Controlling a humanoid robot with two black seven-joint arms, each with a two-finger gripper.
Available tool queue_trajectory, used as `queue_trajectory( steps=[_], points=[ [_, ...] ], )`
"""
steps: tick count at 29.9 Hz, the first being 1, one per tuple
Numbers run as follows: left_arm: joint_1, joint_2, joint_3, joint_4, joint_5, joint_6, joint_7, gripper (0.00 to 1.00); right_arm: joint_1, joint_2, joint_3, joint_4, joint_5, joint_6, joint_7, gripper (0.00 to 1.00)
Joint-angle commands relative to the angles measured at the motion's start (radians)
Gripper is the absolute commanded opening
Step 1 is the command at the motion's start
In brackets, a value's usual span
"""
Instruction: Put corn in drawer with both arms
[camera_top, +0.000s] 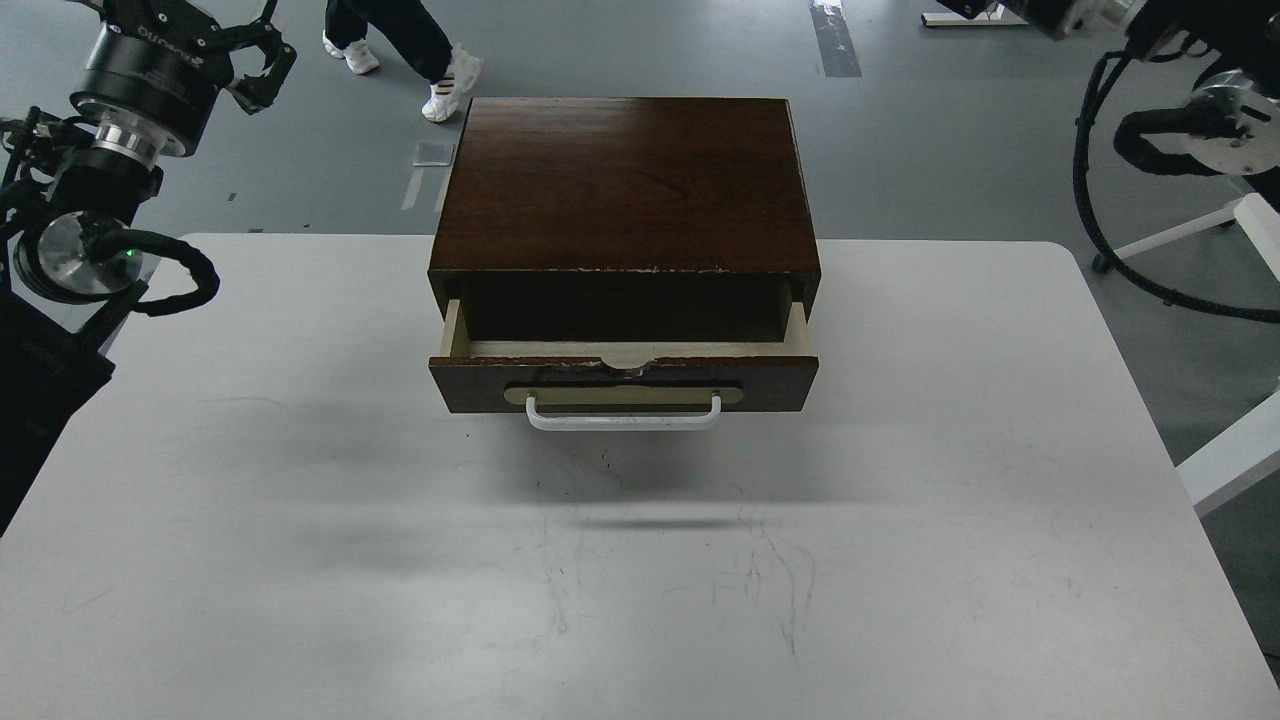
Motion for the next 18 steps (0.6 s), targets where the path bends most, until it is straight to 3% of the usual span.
queue_trajectory(
  steps=[1, 3, 7, 9, 11, 18],
  points=[
    [0.004, -0.02, -0.003, 0.003, -0.003, 0.0, -0.002, 0.98, -0.114, -0.024, 0.07, -0.036, 0.231, 0.003, 0.0, 1.0],
    [0.017, -0.022, -0.005, 0.006, -0.005, 0.0, -0.001, 0.98, -0.195, -0.041, 0.125, -0.075, 0.416, 0.012, 0.002, 1.0],
    [0.043, -0.02, -0.008, 0.006, -0.008, 0.0, -0.001, 0.98, -0.306, -0.041, 0.191, -0.105, 0.551, 0.103, 0.014, 1.0],
    [0.057, -0.019, -0.012, 0.005, -0.011, 0.0, -0.002, 0.98, -0.416, -0.041, 0.252, -0.111, 0.602, 0.242, 0.06, 1.0],
    [0.063, -0.019, -0.014, 0.005, -0.012, 0.0, -0.011, 0.98, -0.471, -0.041, 0.283, -0.123, 0.61, 0.296, 0.071, 1.0],
    [0.072, -0.017, -0.014, 0.005, -0.015, 0.0, -0.008, 0.98, -0.521, -0.022, 0.303, -0.237, 0.711, 0.302, 0.105, 1.0]
  ],
)
